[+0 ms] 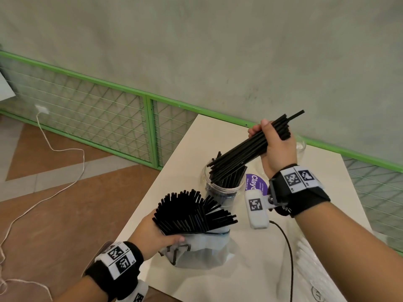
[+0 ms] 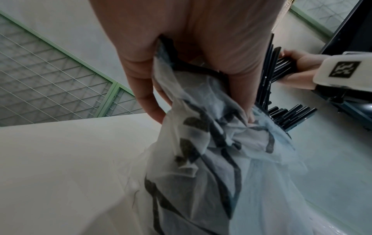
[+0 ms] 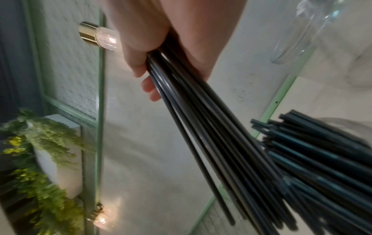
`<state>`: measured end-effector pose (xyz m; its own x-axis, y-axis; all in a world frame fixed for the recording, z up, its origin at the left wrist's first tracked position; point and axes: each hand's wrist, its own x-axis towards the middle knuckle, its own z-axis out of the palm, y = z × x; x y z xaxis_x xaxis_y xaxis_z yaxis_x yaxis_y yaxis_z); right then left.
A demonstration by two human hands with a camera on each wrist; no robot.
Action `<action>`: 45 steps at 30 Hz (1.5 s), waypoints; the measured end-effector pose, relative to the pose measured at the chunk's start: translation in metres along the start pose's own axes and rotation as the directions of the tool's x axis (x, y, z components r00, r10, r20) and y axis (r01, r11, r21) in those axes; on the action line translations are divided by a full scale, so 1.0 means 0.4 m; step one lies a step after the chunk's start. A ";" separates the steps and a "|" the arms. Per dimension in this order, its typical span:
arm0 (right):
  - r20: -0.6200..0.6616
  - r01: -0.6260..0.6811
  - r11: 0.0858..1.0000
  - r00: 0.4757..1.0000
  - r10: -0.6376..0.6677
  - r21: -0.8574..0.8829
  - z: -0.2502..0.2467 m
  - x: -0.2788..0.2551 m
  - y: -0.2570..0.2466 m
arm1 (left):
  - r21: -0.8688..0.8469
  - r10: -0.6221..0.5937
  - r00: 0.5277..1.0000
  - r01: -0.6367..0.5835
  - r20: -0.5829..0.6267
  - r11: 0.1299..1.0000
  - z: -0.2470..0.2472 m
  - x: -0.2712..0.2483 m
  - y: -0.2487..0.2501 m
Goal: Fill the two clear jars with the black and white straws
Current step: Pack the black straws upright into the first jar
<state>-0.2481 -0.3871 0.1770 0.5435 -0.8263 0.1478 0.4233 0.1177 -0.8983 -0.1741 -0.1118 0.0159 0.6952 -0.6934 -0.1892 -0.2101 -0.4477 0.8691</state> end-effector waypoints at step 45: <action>0.477 0.342 0.418 0.834 0.277 -0.841 -0.089 -0.013 0.233 | -0.002 0.007 1.000 -0.007 -0.009 1.000 0.005 0.006 0.005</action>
<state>-0.2372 -0.3916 0.0778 0.9163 -0.3939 0.0718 -0.2468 -0.6968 -0.6734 -0.1742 -0.1154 0.0164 0.6996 -0.6917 -0.1791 -0.2136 -0.4416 0.8714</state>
